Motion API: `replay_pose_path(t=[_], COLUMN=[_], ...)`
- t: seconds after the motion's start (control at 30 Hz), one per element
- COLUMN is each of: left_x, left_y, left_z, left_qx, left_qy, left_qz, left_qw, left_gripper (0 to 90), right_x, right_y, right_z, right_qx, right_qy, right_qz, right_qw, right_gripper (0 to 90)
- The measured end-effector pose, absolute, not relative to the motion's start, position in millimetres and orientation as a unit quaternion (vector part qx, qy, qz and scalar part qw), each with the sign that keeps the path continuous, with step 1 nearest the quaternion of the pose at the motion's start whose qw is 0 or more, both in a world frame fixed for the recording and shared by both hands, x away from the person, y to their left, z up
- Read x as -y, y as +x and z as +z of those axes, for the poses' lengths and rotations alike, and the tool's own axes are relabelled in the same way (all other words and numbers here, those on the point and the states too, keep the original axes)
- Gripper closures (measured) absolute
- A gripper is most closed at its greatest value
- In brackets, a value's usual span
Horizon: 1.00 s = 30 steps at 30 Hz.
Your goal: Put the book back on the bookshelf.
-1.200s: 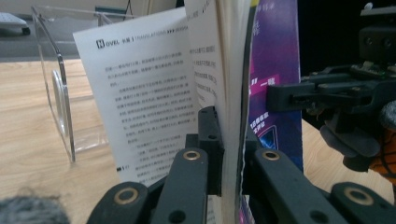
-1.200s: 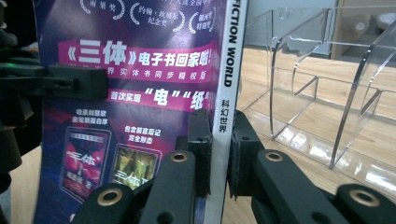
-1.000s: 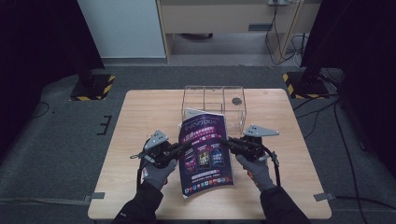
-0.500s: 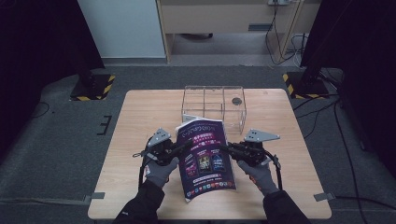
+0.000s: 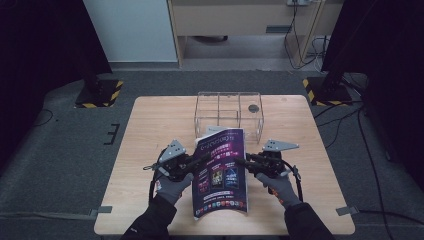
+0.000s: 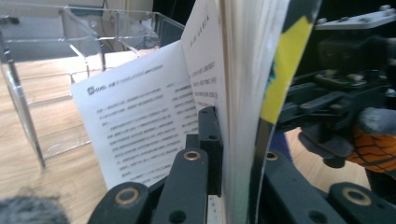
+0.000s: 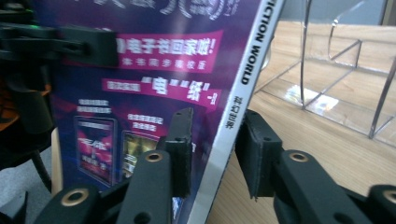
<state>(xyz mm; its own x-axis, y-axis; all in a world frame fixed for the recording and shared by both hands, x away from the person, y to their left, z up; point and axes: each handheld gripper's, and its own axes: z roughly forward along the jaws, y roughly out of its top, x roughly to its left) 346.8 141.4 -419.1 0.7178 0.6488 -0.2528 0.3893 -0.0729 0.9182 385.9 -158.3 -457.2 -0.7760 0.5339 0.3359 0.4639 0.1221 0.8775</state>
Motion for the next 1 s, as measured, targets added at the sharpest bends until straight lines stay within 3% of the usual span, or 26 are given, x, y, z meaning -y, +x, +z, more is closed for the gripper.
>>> replay_pose_path(t=[0.23,0.3,0.5,0.67,0.77,1.0], left_x=[-140,-141,-144,-144,-146,-149], left_y=[348,349,352,354,354,348], left_z=[-420,-421,-419,-403,-399,-413], left_qx=[-0.361,-0.366,-0.379,-0.363,-0.356,-0.372], left_qy=[0.724,0.723,0.717,0.707,0.701,0.702], left_qz=[0.106,0.104,0.105,0.136,0.145,0.120], left_qw=[0.578,0.577,0.576,0.591,0.601,0.595], left_gripper=[86.7,86.5,86.2,86.4,86.4,85.9], right_x=[159,158,155,153,149,153], right_y=[387,387,383,383,383,378], right_z=[-461,-459,-453,-441,-428,-440], right_qx=[-0.744,-0.748,-0.751,-0.732,-0.724,-0.727], right_qy=[0.344,0.346,0.339,0.332,0.316,0.310], right_qz=[0.572,0.567,0.566,0.590,0.599,0.601], right_qw=[0.023,0.024,0.035,0.081,0.131,0.115], right_gripper=[66.1,74.4,79.1,80.7,81.6,82.7])
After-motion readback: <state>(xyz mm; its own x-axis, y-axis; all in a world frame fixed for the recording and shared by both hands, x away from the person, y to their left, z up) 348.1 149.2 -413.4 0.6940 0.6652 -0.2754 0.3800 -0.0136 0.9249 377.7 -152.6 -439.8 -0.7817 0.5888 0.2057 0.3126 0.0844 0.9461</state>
